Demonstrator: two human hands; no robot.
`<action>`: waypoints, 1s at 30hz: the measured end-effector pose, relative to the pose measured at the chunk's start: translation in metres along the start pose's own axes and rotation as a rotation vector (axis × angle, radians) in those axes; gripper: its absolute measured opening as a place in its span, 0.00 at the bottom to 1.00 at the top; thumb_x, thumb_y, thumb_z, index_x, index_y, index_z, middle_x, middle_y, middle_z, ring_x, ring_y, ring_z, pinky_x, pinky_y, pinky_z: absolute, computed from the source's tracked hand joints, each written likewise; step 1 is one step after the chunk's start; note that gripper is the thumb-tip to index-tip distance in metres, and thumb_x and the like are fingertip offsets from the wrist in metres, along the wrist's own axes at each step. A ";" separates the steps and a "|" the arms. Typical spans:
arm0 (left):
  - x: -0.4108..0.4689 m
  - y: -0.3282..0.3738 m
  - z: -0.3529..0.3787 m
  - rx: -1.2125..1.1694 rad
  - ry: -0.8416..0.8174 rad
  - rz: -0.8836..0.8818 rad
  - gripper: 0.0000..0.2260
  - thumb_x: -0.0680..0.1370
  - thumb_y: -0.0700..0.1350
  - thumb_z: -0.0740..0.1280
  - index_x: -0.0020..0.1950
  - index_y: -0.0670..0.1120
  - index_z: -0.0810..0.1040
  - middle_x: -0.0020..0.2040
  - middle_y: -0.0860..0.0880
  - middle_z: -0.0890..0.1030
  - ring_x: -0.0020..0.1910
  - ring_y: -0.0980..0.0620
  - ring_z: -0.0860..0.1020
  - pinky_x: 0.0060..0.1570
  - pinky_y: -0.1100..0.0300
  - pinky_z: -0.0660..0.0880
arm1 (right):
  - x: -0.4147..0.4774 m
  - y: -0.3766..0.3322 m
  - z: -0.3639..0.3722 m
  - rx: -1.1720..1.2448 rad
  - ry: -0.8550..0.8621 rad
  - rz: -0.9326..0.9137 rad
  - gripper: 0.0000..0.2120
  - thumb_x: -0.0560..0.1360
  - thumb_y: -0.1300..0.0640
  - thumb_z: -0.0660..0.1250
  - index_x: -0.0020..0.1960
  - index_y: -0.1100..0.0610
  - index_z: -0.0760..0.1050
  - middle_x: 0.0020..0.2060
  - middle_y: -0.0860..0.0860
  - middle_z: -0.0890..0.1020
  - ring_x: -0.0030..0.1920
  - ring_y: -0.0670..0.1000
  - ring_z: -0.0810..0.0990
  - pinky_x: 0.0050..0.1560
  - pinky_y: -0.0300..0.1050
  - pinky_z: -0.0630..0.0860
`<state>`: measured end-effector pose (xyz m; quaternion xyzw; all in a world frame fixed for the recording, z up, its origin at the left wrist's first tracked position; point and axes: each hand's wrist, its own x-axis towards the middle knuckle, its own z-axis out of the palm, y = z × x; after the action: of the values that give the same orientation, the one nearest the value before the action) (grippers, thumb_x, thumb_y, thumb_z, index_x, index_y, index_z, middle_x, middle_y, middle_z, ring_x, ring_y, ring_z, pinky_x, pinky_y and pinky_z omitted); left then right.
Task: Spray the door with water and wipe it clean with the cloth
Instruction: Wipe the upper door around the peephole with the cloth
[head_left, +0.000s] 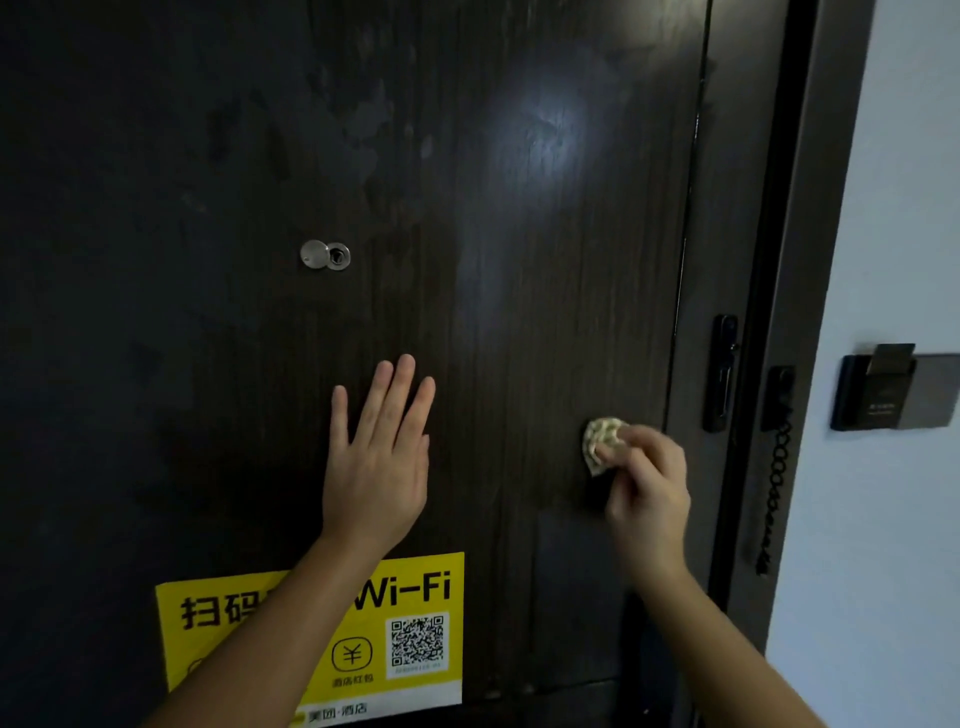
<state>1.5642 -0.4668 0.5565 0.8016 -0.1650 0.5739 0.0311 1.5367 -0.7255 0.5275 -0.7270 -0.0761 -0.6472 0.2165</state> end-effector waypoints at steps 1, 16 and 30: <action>0.000 0.000 0.000 -0.001 0.001 -0.002 0.24 0.80 0.48 0.53 0.76 0.45 0.58 0.78 0.45 0.55 0.77 0.47 0.51 0.74 0.42 0.46 | 0.002 0.005 -0.003 -0.013 -0.008 -0.025 0.10 0.68 0.68 0.59 0.42 0.64 0.79 0.51 0.52 0.75 0.51 0.56 0.74 0.51 0.39 0.68; 0.000 0.000 -0.002 -0.031 -0.019 0.004 0.24 0.80 0.47 0.53 0.76 0.45 0.57 0.78 0.45 0.55 0.78 0.47 0.50 0.75 0.43 0.44 | -0.016 -0.012 0.002 0.099 -0.026 0.227 0.16 0.68 0.76 0.64 0.48 0.59 0.82 0.52 0.51 0.76 0.54 0.54 0.76 0.54 0.50 0.76; -0.066 -0.005 0.006 -0.025 -0.141 -0.110 0.27 0.79 0.48 0.51 0.78 0.49 0.49 0.79 0.46 0.46 0.78 0.48 0.45 0.74 0.44 0.38 | -0.028 -0.093 0.046 0.220 -0.097 0.079 0.18 0.67 0.70 0.62 0.51 0.57 0.82 0.54 0.50 0.75 0.55 0.51 0.72 0.55 0.36 0.69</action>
<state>1.5522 -0.4489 0.4937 0.8474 -0.1298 0.5112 0.0610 1.5380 -0.6182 0.5169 -0.7317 -0.1280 -0.5901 0.3162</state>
